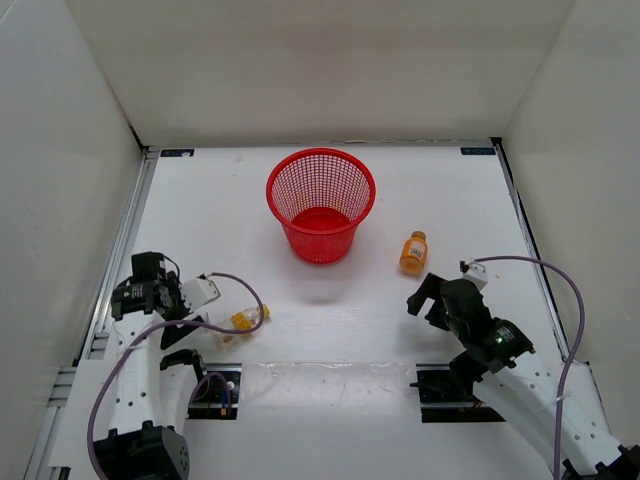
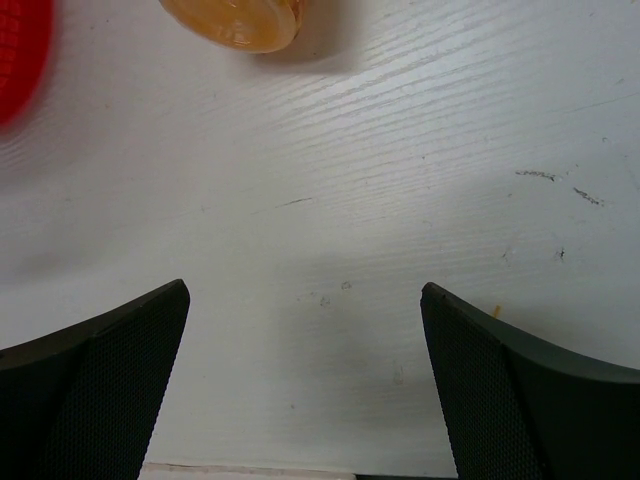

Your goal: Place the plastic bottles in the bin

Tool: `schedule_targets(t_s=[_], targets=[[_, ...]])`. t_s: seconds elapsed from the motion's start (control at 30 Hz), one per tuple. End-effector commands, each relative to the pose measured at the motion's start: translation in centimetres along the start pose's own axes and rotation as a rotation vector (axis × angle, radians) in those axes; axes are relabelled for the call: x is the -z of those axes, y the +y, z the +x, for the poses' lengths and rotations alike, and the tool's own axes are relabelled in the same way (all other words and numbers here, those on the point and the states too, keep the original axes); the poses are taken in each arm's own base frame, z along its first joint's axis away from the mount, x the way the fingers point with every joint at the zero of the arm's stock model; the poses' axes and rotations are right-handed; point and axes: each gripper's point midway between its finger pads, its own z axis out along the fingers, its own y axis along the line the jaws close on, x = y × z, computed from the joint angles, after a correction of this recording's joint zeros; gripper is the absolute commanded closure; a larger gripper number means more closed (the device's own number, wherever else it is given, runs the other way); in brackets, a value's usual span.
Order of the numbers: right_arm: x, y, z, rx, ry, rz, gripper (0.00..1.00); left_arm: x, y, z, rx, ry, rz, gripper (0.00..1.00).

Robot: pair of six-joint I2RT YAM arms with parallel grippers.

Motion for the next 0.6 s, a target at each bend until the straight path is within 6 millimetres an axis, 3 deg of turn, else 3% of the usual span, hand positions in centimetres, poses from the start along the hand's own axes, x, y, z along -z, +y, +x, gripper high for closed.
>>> schedule_targets(t_s=[0.0, 0.43, 0.57], targets=[[0.4, 1.0, -1.2, 0.008, -0.041, -0.039, 0.00, -0.8, 1.6, 0.1, -0.095, 0.017, -0.069, 0.00], [0.4, 2.9, -2.7, 0.053, 0.008, -0.016, 0.00, -5.8, -0.2, 0.2, -0.110, 0.055, 0.089, 0.00], [0.6, 3.2, -3.4, 0.058, -0.007, -0.018, 0.00, -6.8, 0.9, -0.5, -0.065, 0.049, 0.093, 0.00]])
